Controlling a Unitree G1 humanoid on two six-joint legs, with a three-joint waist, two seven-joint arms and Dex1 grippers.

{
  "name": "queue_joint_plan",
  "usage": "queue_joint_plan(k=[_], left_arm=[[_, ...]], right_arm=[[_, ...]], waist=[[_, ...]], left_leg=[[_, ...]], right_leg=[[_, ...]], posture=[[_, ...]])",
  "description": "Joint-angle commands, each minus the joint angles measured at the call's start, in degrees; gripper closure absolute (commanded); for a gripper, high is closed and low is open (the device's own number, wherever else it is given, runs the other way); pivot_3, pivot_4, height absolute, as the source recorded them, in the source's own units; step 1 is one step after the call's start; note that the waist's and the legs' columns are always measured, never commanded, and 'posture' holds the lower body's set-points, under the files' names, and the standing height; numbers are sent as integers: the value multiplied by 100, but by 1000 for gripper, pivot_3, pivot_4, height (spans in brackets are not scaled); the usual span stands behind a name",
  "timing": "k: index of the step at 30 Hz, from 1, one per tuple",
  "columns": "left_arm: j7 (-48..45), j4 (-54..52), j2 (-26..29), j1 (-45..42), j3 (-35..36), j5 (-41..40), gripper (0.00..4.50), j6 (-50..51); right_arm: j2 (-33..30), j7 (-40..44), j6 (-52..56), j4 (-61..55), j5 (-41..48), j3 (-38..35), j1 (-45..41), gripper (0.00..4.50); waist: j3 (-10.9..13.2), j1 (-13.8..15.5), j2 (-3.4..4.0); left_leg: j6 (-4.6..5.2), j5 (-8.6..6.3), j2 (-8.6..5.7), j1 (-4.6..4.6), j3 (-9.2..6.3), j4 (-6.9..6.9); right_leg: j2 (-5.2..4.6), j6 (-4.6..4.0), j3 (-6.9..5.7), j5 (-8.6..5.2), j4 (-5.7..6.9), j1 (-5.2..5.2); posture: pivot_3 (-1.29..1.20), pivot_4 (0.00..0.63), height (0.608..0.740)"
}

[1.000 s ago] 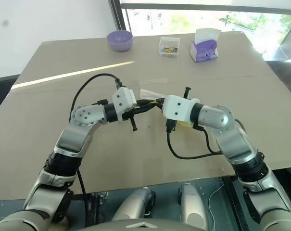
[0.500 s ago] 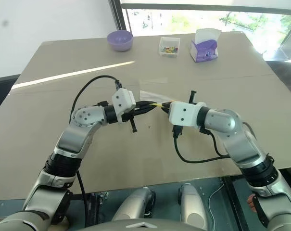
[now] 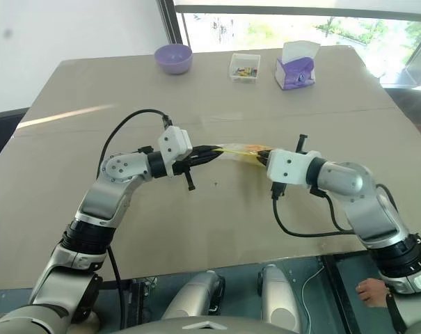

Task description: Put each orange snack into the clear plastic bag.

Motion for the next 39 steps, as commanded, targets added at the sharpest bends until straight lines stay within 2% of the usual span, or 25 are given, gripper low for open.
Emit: queue_joint_plan(k=[1, 17, 25, 29, 30, 31, 39], left_arm=[[201, -8, 218, 5, 519, -35, 4500, -77], [242, -42, 221, 70, 539, -34, 4500, -77], [253, -15, 200, 60, 517, -22, 4500, -95], [291, -48, 171, 59, 486, -31, 4500, -70], [297, -48, 166, 58, 482, -31, 4500, -68], [304, -49, 162, 58, 480, -30, 4500, -62], [313, -26, 112, 14, 475, 34, 4500, -26]], right_arm=[[-318, -142, 1, 517, -181, -525, 194, 4453], [-639, -249, -328, 1065, -200, -785, 446, 4453], [-596, -200, -242, 1018, 23, -814, 462, 4453], [-524, -317, -275, 957, 21, -857, 461, 3241], [-496, -299, -257, 927, 66, -881, 466, 3241], [-470, -238, -209, 871, 137, -913, 487, 2610], [-341, 165, 212, 213, 756, -1061, 775, 2610]], waist=[[0, -2, 0], [0, -1, 0], [0, -1, 0], [-1, 9, -2], [0, 16, -1], [0, 9, 1], [-1, 6, 0]], left_leg=[[0, 0, 0, 0, 0, 0], [0, 0, 1, 1, 4, 0], [0, 0, 1, 1, 5, 0], [0, 0, 1, 1, 4, 1], [0, 0, 1, 1, 5, 1], [0, 0, 1, 1, 5, 0], [1, 0, 4, 2, 9, 0]], right_leg=[[0, 0, 0, 0, 0, 0], [0, 0, 3, 0, 0, 0], [0, 0, 4, 0, 0, 0], [0, 0, 3, 0, 0, 1], [0, 0, 3, 0, 0, 2], [0, 0, 4, 0, 0, 0], [2, 0, 8, 0, 0, 1]], posture=[[0, 150, 740], [0, 150, 740], [0, 150, 740], [0, 150, 740], [0, 150, 740], [0, 150, 740], [0, 150, 740]])
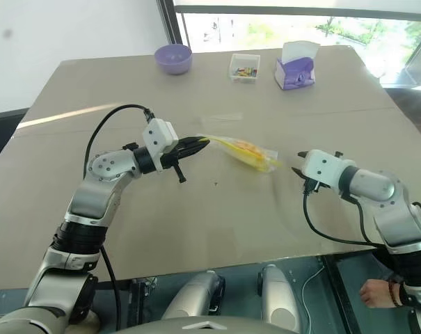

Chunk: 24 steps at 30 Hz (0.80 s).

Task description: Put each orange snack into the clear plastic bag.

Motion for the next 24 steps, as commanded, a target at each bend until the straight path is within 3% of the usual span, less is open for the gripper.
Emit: queue_joint_plan(k=[1, 17, 20, 22, 24], left_arm=[[20, -71, 5, -81, 37, 4, 4500, -34], [46, -241, -40, -101, 54, 42, 4500, 54], [63, -261, -46, -93, 56, 43, 4500, 70], [73, -268, -45, -89, 60, 39, 4500, 76], [79, -264, -43, -87, 64, 37, 4500, 75]], right_arm=[[135, 71, 261, -464, 387, -235, -37, 2610], [752, 26, 866, -438, 378, 272, -533, 2610], [725, -11, 821, -266, 227, 301, -582, 3358], [737, 3, 813, -234, 229, 279, -594, 4250], [752, 29, 824, -220, 243, 265, -604, 4455]], waist=[[0, -7, 0], [0, 1, 0], [0, -1, 0], [0, -1, 0], [0, -3, 0]], left_leg=[[0, 0, 0, 0, 0, 0], [0, 0, 1, 0, 0, 0], [0, 0, 2, 1, 0, 0], [0, 0, 2, 0, 1, 0], [0, 0, 2, 0, 0, 0]], right_leg=[[0, 0, 0, 0, 0, 0], [2, 0, 0, 0, 0, -1], [2, 0, 0, 0, 0, -1], [2, 0, 0, 0, 0, -1], [2, 0, 0, 0, 0, -1]], posture=[[0, 150, 740], [0, 150, 740], [0, 150, 740], [0, 150, 740], [0, 150, 740]])
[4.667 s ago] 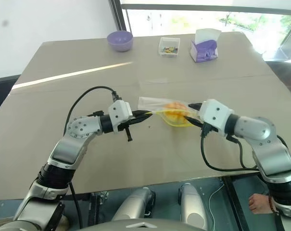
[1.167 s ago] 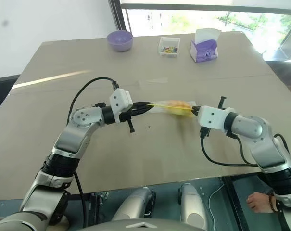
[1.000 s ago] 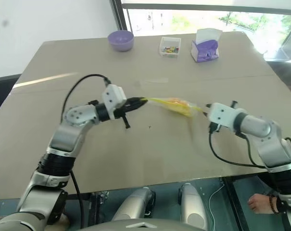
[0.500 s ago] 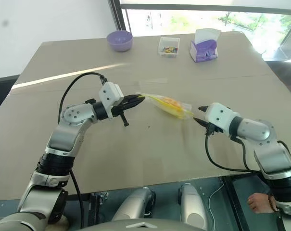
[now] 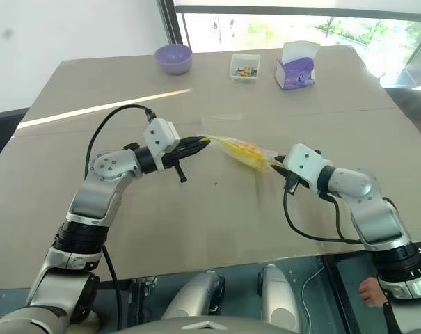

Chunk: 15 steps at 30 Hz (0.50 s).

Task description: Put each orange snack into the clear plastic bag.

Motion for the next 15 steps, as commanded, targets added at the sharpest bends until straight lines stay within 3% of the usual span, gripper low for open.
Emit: queue_joint_plan(k=[1, 7, 15], left_arm=[[47, -241, 13, -72, 68, -31, 4500, -34], [108, -245, -35, -138, 123, -96, 4500, 31], [431, 804, -367, -1392, 442, -266, 4500, 109]], right_arm=[[-20, 18, -63, -82, -6, -60, -107, 4455], [-27, -112, -231, 96, -142, -144, -260, 4455], [-205, -923, -1514, 1810, -881, -378, -1942, 4455]], waist=[[0, -2, 0], [0, -5, 0], [1, -5, -1]], left_leg=[[0, 0, 0, 0, 0, 0], [0, 0, 0, 0, 1, 0], [-1, 1, -2, -1, 2, 4]], right_leg=[[0, 0, 0, 0, 0, 0], [0, 0, 1, 0, 0, 0], [1, -2, -3, 7, 2, 0]], posture=[[0, 150, 740], [0, 150, 740], [0, 150, 740]])
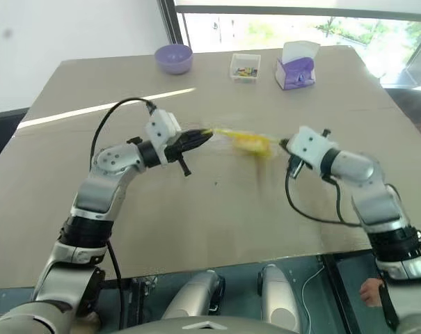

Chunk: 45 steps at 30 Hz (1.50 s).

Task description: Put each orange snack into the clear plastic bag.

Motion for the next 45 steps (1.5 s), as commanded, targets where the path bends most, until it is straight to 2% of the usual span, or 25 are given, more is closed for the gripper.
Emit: queue_joint_plan(k=[1, 6, 10, 13, 15, 19, 22, 27, 28, 29, 30, 31, 37, 38, 41, 45], left_arm=[[272, 612, -59, -755, 381, -75, 4500, -152], [559, 1644, -112, -1529, 350, 285, 4500, -879], [683, 1679, -124, -1349, 212, 578, 4500, -1514], [543, 1279, -41, -811, 26, 741, 4500, -1925], [291, 733, 93, -22, -255, 849, 4500, -2075], [32, -189, 280, 1189, -561, 839, 4500, -1865], [-38, -449, 363, 1511, -619, 860, 4500, -1726], [-366, -800, 516, 1719, -512, 412, 4500, -1133], [-480, -869, 562, 1761, -466, 249, 3862, -988], [-583, -963, 626, 1827, -393, 67, 3544, -830], [-661, -1045, 687, 1886, -327, -81, 3017, -692], [-700, -1102, 727, 1928, -287, -166, 2855, -604], [-996, -1568, 1249, 2593, 628, -1386, 374, 646], [-973, -1615, 1331, 2676, 877, -1650, 28, 929], [-1018, -1749, 1634, 2948, 1556, -2197, 28, 1438], [-996, -1836, 1827, 3135, 1983, -2398, 28, 1629]], right_arm=[[-171, -458, -806, 831, -361, -281, -819, 4455], [-157, -981, -1739, 1967, -771, -176, -1696, 4455], [-5, -1252, -2075, 2086, -743, -282, -1639, 4455], [28, -1121, -2124, 1753, -623, -292, -1047, 4455], [58, -859, -2006, 1259, -450, -195, -249, 4455], [112, -542, -1805, 475, -347, 10, 984, 4455], [140, -386, -1718, 188, -342, 112, 1458, 4455], [22, -54, -1349, -208, -130, -5, 1876, 4455], [-5, 2, -1288, -259, -77, -48, 1911, 3942], [-59, 91, -1239, -324, -8, -89, 1984, 3601], [-110, 169, -1187, -393, 65, -130, 2062, 2994], [-141, 217, -1154, -445, 115, -157, 2119, 2851], [-404, 562, -368, -1304, 1138, -1040, 2806, 287], [-450, 632, -151, -1498, 1416, -1264, 2906, 2], [-599, 808, 372, -1954, 2120, -1946, 3175, 2], [-769, 980, 602, -2241, 2424, -2386, 3507, 2]], waist=[[0, -4, 0], [0, -23, 0], [0, -30, 0], [0, -22, 0], [-3, -20, 2], [1, -16, 8], [5, -17, 10], [3, -29, 12], [3, -37, 12], [3, -37, 12], [3, -37, 12], [3, -33, 12], [4, -24, 13], [4, -22, 12], [4, -13, 12], [4, 7, 12]], left_leg=[[0, 0, 0, 1, 1, 0], [0, 0, 0, -6, 7, -5], [1, -2, 1, -11, 6, -18], [4, -3, 0, -17, 6, -17], [5, -4, 0, -16, 5, -17], [11, -8, 2, -14, 12, -21], [15, -9, 0, -13, 22, -4], [30, -16, 20, 112, 23, -4], [30, -16, 22, 119, 24, -4], [30, -16, 22, 118, 26, -3], [30, -16, 24, 117, 25, -3], [30, -16, 25, 117, 25, -3], [33, -21, 33, 99, 23, -12], [35, -22, 34, 98, 24, -12], [37, -24, 35, 90, 22, -11], [38, -25, 39, 93, 18, -12]], right_leg=[[0, 0, 0, 0, 0, 0], [0, -1, 5, 1, -3, -12], [-1, -1, 9, 1, -9, -21], [-2, -1, 11, 1, -10, -27], [-2, -1, 11, 1, -10, -26], [-1, -1, 22, 1, -8, -28], [2, 3, 29, 15, -3, -25], [17, 29, 23, 9, -7, 100], [19, 30, 23, 8, -8, 107], [20, 30, 24, 9, -8, 106], [22, 30, 24, 9, -8, 103], [23, 29, 24, 9, -8, 103], [22, 5, 23, 21, -17, 85], [22, 5, 23, 22, -20, 85], [21, 18, 21, 15, -31, 86], [16, 29, 11, 8, -41, 96]], posture=[[0, 150, 740], [0, 150, 740], [0, 150, 740], [0, 150, 740], [0, 150, 740], [0, 150, 740], [0, 150, 740], [0, 150, 740], [0, 150, 740], [0, 150, 740], [0, 150, 740], [0, 150, 740], [0, 150, 740], [0, 150, 740], [0, 150, 740], [0, 150, 740]])
